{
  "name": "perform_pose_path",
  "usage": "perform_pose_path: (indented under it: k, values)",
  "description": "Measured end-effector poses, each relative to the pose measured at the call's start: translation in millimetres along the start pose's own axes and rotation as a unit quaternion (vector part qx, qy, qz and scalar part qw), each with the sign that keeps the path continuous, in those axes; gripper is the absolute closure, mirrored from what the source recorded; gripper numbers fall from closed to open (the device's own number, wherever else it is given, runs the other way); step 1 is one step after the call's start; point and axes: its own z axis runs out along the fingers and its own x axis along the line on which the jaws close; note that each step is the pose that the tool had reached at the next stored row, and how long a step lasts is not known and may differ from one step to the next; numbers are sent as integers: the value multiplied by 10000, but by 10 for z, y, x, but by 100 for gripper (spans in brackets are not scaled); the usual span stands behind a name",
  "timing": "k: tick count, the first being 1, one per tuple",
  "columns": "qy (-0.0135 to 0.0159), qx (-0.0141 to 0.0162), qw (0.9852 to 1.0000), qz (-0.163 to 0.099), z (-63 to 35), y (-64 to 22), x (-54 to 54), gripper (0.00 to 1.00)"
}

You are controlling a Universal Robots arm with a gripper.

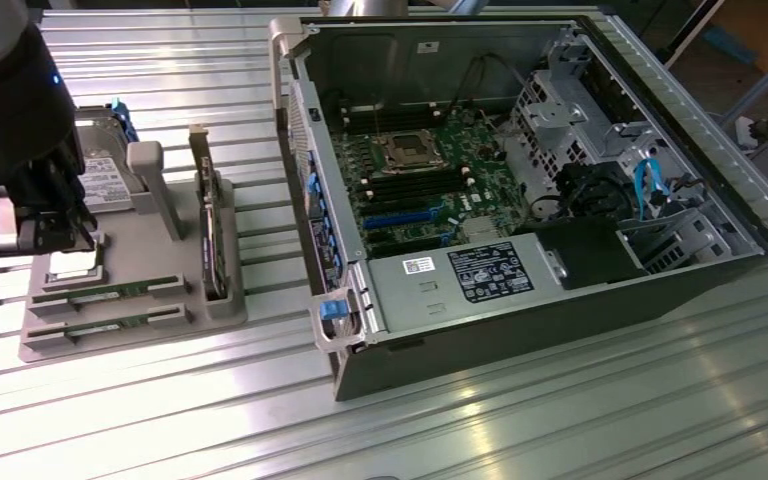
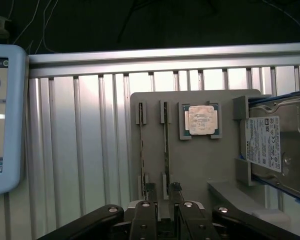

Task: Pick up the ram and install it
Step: 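Pick up the ram and move it above insertion slot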

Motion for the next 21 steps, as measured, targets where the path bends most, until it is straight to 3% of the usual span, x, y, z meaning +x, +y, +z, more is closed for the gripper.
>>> perform_pose_path:
  k: [3,11,21]
  values:
    - [-22,-1,10000,0,5,-2,37,76]
    - [-40,-1,10000,-1,46,-10,147,76]
    - [-48,-4,10000,0,210,-19,221,76]
